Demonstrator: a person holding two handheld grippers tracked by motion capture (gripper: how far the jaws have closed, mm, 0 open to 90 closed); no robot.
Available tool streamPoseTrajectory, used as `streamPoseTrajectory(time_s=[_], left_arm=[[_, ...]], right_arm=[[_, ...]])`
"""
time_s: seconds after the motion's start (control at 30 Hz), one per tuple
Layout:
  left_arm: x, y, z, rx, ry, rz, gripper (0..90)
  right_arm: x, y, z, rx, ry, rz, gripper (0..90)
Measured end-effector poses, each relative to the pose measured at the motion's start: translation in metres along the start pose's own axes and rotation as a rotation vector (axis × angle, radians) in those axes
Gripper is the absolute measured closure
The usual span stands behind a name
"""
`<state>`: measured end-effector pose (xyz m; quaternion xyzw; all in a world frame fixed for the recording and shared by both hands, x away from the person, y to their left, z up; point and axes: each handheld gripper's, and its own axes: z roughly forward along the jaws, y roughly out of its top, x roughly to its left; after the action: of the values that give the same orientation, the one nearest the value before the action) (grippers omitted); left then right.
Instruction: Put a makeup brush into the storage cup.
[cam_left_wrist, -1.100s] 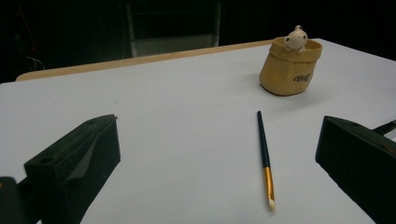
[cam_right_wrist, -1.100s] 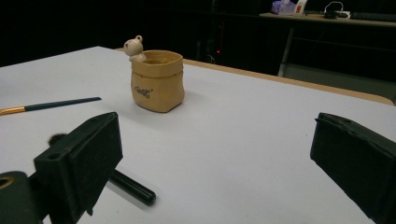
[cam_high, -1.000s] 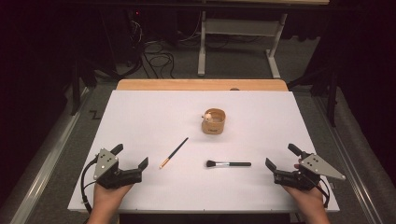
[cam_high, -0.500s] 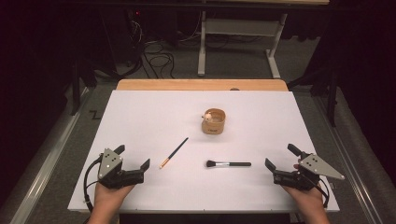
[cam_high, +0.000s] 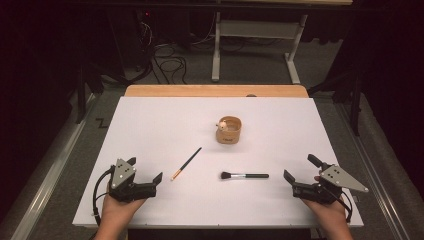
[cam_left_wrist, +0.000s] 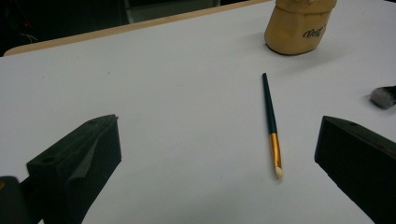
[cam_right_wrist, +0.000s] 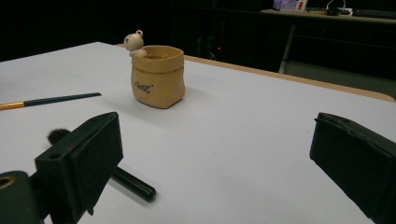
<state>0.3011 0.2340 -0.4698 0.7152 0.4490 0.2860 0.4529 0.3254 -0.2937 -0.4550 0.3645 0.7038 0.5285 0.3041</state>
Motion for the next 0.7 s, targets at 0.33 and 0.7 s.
streamPoseTrajectory(time_s=[0.33, 0.7], left_arm=[[-0.0011, 0.0, 0.0031, 0.05, -0.004, -0.008, 1.3], [-0.0015, 0.0029, 0.0049, 0.125, -0.009, -0.026, 2.3]], right_arm=[[-0.0004, -0.0003, 0.0, 0.003, -0.001, -0.002, 3.5], [-0.0001, -0.0004, 0.0001, 0.004, -0.001, -0.006, 3.5]])
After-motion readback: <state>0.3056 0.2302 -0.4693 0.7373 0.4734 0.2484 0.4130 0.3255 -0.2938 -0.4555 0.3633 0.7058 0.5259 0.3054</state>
